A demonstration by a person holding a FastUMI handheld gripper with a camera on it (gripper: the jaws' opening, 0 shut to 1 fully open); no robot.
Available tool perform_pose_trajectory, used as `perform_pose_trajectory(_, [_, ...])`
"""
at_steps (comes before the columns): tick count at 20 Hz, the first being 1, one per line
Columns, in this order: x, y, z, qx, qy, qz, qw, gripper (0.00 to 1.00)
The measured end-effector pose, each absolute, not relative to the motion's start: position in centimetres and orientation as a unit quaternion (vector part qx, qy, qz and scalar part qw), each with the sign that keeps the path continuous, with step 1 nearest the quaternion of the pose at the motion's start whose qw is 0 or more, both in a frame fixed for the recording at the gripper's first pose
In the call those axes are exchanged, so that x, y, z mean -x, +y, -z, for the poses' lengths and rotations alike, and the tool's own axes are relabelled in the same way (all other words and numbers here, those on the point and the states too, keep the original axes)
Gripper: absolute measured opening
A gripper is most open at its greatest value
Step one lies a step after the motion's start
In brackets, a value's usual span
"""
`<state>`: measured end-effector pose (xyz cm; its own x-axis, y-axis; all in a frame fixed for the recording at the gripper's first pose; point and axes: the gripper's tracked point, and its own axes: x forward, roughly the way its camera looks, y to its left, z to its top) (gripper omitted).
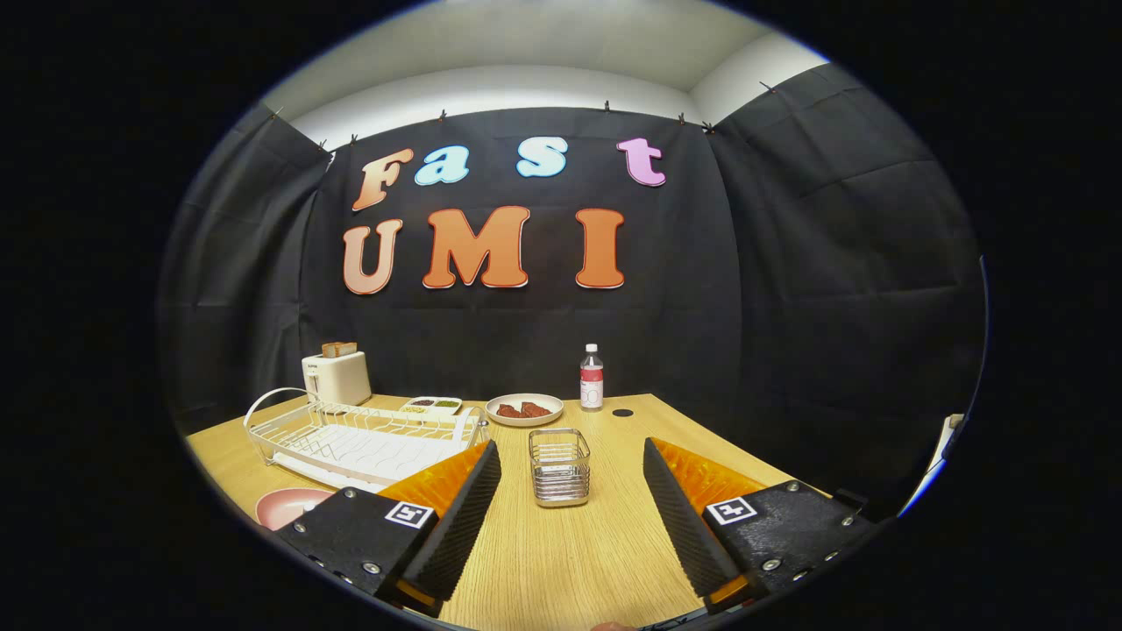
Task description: Take the plate from the dish rack, then take the spoon from the basket and place it into the plate.
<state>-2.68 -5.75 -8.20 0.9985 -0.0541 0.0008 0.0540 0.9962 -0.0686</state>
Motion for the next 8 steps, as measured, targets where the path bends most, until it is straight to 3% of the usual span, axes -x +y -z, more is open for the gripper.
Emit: perform_pose_trajectory(8, [2.83, -5.53, 7.55, 0.037, -0.009, 0.023, 0.999, 0.97])
